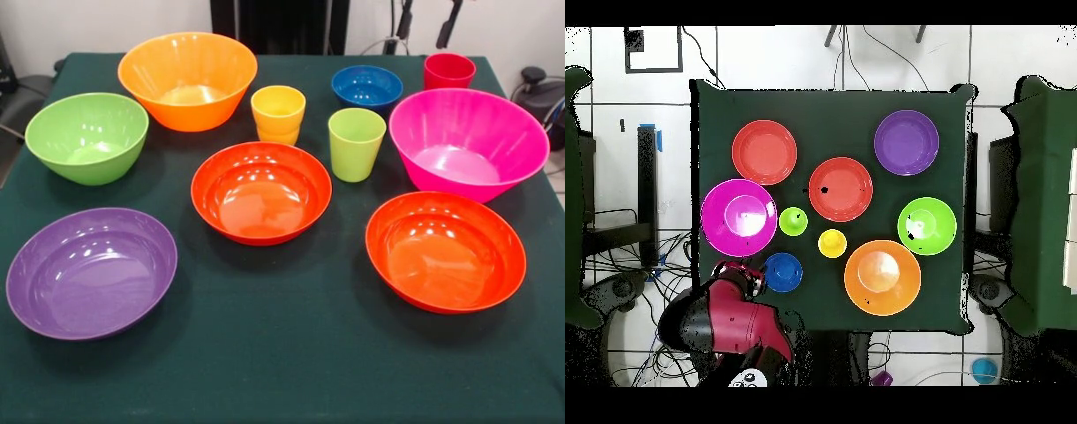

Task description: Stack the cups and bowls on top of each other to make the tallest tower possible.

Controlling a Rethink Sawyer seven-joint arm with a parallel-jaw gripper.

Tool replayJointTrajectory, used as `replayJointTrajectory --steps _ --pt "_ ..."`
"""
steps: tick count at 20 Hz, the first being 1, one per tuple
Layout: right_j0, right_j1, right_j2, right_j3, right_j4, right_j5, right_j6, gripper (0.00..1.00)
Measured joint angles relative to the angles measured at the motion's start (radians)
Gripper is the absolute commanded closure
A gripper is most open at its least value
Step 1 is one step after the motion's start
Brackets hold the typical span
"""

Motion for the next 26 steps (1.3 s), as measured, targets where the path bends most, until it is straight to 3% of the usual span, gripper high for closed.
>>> replayJointTrajectory --steps 5,13,20,26 --pt "-0.008 0.0 -0.018 -0.026 0.003 0.026 0.0 0.0" --pt "-0.083 0.0 -0.028 -0.097 0.004 0.108 0.0 0.0" --pt "-0.166 0.022 -0.047 -0.213 0.003 0.188 0.0 0.0" --pt "-0.182 0.056 -0.056 -0.288 0.003 0.212 0.0 0.0"
